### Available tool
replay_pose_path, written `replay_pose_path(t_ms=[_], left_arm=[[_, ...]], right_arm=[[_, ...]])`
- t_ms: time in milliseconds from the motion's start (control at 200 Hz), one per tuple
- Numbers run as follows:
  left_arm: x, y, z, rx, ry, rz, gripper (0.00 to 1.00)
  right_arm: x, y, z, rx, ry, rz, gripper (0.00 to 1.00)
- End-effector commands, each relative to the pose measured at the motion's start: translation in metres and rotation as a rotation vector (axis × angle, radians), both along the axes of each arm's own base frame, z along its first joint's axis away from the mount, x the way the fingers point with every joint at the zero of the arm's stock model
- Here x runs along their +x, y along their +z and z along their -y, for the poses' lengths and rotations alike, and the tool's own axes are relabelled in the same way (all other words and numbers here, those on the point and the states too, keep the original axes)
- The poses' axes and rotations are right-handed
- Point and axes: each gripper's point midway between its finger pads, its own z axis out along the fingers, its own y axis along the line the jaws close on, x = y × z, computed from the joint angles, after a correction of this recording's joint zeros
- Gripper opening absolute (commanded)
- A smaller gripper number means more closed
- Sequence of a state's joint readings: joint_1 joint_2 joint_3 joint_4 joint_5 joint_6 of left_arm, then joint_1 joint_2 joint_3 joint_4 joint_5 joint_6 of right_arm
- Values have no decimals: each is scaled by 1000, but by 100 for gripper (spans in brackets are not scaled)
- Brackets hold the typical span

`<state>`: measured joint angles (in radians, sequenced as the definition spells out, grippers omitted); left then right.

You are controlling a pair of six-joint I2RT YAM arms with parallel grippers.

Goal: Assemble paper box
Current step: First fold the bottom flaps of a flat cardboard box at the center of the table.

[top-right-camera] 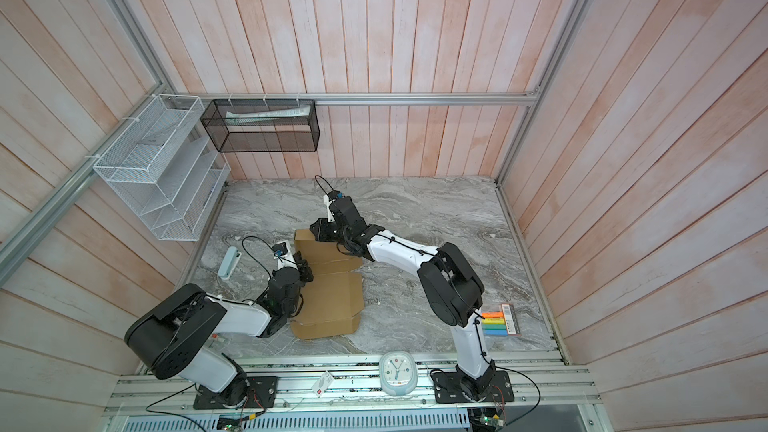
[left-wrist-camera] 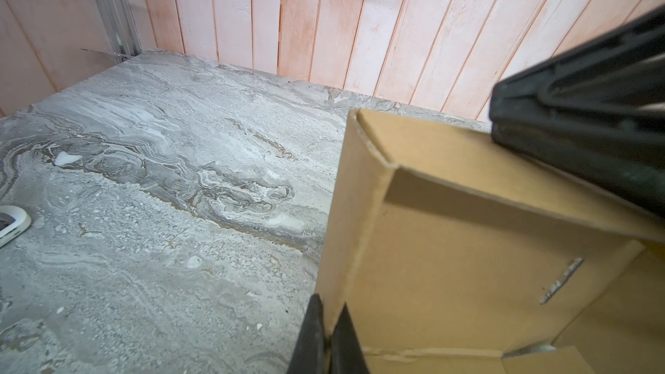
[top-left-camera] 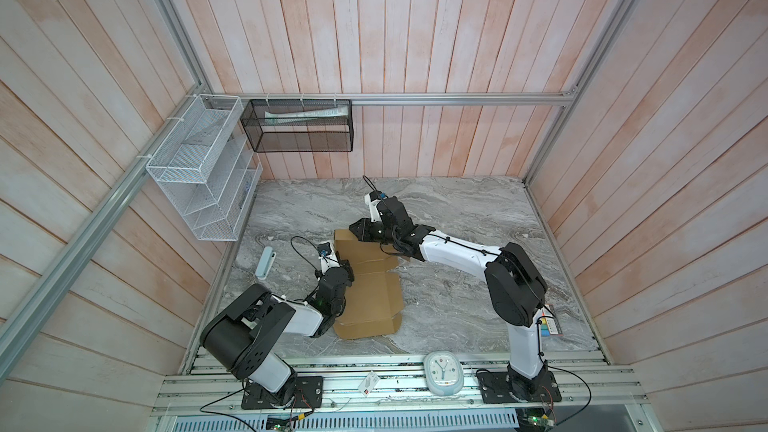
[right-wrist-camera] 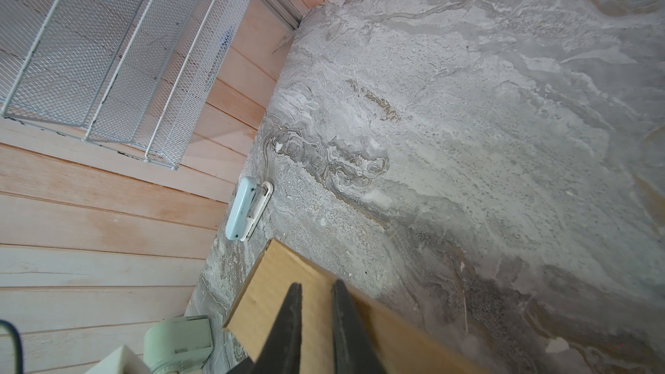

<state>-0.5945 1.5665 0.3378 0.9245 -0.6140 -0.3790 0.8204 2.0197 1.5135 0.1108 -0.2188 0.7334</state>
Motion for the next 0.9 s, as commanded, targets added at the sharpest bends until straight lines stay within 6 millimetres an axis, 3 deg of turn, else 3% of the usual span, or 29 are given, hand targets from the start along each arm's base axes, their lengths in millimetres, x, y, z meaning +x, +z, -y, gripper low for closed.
replay_pose_path(t_ms=[0, 150, 465, 810, 895], left_arm=[[4, 9, -2, -65, 28, 27, 3], [3, -5, 0, -77, 18, -8, 14], [1, -25, 1, -104, 18, -48, 16], [-2, -40, -3, -104, 26, -61, 0], [-4, -41, -4, -113, 27, -58, 0]], right_arm=[[-18, -69, 14, -145, -1, -149, 19], [-19, -69, 14, -145, -2, -151, 19], [-18, -68, 13, -146, 1, -150, 19], [-21, -77, 16, -157, -3, -169, 19], [-21, -77, 15, -157, 0, -171, 19]])
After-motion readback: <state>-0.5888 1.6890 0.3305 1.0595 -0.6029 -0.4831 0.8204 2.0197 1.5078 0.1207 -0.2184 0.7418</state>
